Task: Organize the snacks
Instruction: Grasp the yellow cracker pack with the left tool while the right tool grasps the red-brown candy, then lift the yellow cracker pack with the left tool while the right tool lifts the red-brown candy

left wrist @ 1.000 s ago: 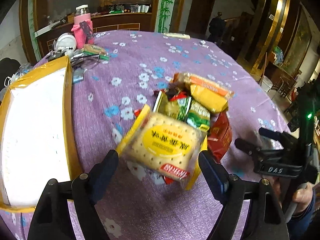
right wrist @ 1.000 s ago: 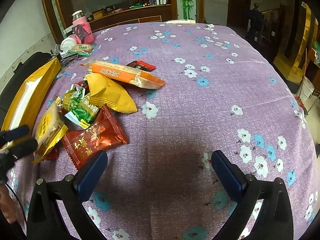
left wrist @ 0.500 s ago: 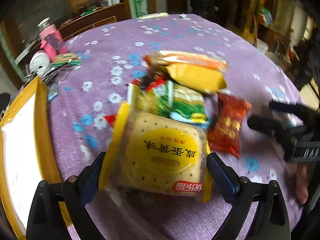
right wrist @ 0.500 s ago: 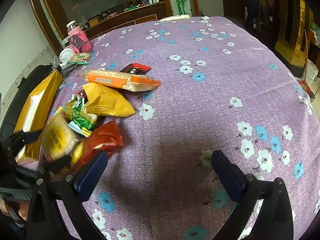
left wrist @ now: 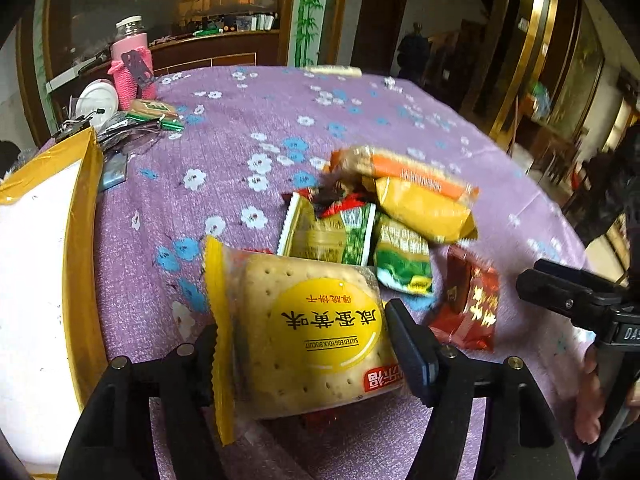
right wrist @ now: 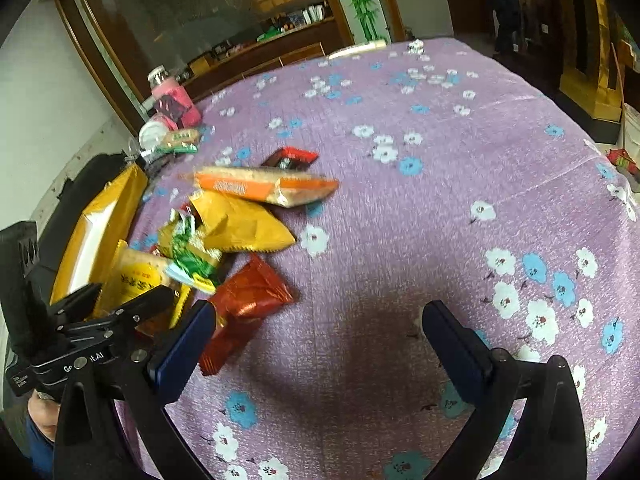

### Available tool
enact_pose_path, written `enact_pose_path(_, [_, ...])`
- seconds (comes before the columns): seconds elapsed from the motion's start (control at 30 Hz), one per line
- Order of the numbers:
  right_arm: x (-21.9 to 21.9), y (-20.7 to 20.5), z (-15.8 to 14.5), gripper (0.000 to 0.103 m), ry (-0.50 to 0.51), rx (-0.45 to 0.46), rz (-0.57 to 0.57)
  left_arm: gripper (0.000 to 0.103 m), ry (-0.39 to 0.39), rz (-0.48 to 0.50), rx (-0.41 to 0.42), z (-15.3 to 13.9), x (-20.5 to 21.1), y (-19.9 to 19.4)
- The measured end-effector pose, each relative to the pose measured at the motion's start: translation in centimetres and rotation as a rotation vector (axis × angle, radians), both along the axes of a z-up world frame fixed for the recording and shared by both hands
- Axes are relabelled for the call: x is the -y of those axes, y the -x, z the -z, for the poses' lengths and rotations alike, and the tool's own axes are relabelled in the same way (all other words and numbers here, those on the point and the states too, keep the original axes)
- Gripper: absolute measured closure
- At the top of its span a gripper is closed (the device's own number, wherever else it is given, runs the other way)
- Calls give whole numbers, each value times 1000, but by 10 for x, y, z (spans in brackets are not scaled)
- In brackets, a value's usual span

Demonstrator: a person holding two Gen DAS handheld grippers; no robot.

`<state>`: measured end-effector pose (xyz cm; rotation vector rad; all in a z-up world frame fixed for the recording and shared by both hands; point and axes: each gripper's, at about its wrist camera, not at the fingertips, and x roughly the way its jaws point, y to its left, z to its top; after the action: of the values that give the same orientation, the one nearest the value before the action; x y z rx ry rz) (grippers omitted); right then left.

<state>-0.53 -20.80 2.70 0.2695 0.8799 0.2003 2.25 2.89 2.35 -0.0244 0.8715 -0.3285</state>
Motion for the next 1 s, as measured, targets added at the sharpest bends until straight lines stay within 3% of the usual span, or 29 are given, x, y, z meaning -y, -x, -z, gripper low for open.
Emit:
enact_pose_path(0.03, [1,0,-1,1,-12,7,2,34,16,0,11,-3,-3,1])
enact_pose_path(0.13, [3,-1,-2,9,-51,3,-5,58,33,-8,43,-9,-7,1])
enact_pose_path(0.2, [-2,-2,-1,16,-30,-9,-9,58,34,-13,57,-12,-10,1])
enact_pose_path(0.3, [-11,-1,2,16,-39,-53,-26,58,15,-25,47,-9,-13,-1])
enact_pose_path(0.37, [-17,-3,3,16,-58,-112,-24,58,43,-8,18,-7,-16,-2])
enact_pose_path(0.5, [-28,-8,5,18,-62,-186,2,45,18,17,7,-3,-8,0])
enact_pose_path(0.53, [-31,-10,6,20,-48,-194,8,39,-2,38,7,-2,-3,2])
enact_pose_path(0.6, [-39,-14,7,35,-18,-210,13,37,-34,66,26,-2,6,7])
enact_pose_path(0.63, [-42,-16,7,36,-20,-216,14,38,-45,83,34,-2,10,11])
enact_pose_path(0.77, [-58,-23,9,45,47,-218,8,60,-26,98,101,-11,10,19])
enact_pose_path(0.93, [-65,-27,9,53,76,-218,-31,66,29,97,94,-13,3,17])
enact_pose_path(1.0, [-60,-24,11,63,50,-222,-60,66,56,126,79,-13,4,16])
